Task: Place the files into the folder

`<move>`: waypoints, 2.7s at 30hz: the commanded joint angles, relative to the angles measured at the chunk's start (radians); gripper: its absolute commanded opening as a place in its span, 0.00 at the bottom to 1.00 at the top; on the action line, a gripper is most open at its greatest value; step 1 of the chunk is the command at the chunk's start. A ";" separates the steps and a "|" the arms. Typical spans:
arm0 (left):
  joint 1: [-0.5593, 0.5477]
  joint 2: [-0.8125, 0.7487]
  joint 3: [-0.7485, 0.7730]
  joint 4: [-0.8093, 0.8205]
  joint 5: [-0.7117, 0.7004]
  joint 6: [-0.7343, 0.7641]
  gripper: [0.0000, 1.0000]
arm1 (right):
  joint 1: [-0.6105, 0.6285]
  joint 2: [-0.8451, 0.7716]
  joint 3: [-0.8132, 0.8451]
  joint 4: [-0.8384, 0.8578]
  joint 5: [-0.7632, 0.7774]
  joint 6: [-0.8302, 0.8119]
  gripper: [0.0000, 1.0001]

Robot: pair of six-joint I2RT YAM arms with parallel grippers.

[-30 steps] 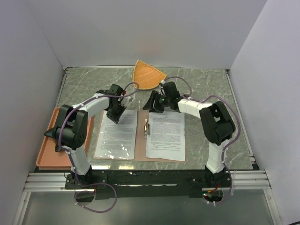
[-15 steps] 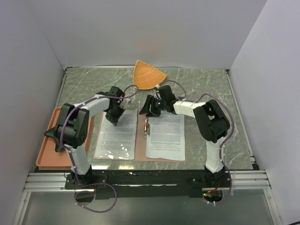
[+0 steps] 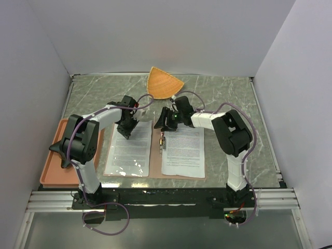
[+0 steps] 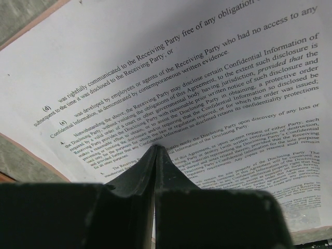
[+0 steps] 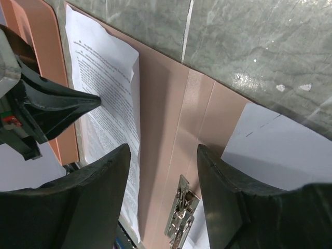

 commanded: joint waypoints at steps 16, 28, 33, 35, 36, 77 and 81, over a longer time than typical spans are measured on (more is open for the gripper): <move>0.006 0.060 -0.050 0.069 -0.080 0.003 0.07 | 0.014 -0.009 -0.107 0.199 -0.084 0.107 0.60; 0.006 0.051 -0.058 0.075 -0.097 0.004 0.07 | 0.014 -0.046 -0.187 0.362 -0.113 0.189 0.57; 0.006 0.053 -0.056 0.075 -0.100 0.007 0.07 | 0.016 -0.057 -0.177 0.377 -0.121 0.202 0.56; 0.006 0.053 -0.053 0.073 -0.102 0.009 0.07 | 0.014 -0.064 -0.174 0.380 -0.122 0.202 0.55; 0.006 0.053 -0.053 0.073 -0.102 0.009 0.07 | 0.014 -0.069 -0.174 0.380 -0.122 0.202 0.55; 0.006 -0.129 0.025 -0.003 -0.081 -0.042 0.14 | 0.094 -0.334 -0.306 0.207 -0.067 0.067 0.49; 0.001 -0.265 0.089 -0.028 -0.051 -0.068 0.75 | 0.158 -0.475 -0.257 0.045 0.113 -0.086 0.48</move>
